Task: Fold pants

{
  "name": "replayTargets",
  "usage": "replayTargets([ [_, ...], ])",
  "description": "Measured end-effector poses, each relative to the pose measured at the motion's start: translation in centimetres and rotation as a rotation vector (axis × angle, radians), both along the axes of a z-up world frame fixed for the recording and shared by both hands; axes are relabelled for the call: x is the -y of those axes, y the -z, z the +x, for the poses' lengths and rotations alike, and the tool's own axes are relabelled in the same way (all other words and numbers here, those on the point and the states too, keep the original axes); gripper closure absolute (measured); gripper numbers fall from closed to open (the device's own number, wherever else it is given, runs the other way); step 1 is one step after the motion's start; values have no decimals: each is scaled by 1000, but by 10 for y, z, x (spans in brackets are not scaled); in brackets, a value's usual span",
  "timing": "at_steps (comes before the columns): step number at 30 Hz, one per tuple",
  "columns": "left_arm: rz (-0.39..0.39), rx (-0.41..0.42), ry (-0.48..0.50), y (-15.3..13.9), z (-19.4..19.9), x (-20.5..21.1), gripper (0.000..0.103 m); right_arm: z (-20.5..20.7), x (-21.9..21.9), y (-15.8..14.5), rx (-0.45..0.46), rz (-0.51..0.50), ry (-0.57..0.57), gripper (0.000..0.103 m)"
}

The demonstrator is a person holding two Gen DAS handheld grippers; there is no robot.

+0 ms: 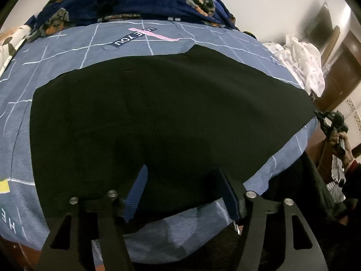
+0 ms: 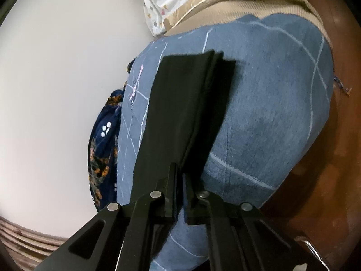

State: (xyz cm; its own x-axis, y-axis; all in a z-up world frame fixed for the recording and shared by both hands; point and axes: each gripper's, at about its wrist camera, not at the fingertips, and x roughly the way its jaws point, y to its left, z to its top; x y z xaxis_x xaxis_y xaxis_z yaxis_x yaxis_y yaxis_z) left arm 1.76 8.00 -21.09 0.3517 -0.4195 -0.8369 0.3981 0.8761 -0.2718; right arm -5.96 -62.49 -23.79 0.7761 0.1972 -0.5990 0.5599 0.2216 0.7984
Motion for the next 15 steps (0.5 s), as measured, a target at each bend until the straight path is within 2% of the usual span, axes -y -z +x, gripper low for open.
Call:
replayTargets([
  [4,12,7,13,0,-1,4,31,-28,14,-4,53,16,130,92],
  [6,12,8,17,0,-1,5,29,-50,25,-1,105,61,232,92],
  [9,18,14,23,0,-1,6,28,-71,36,5,134,92,312,90],
  [15,7,8,20,-1,0,6,27,-65,39,9,146,99,308,84],
])
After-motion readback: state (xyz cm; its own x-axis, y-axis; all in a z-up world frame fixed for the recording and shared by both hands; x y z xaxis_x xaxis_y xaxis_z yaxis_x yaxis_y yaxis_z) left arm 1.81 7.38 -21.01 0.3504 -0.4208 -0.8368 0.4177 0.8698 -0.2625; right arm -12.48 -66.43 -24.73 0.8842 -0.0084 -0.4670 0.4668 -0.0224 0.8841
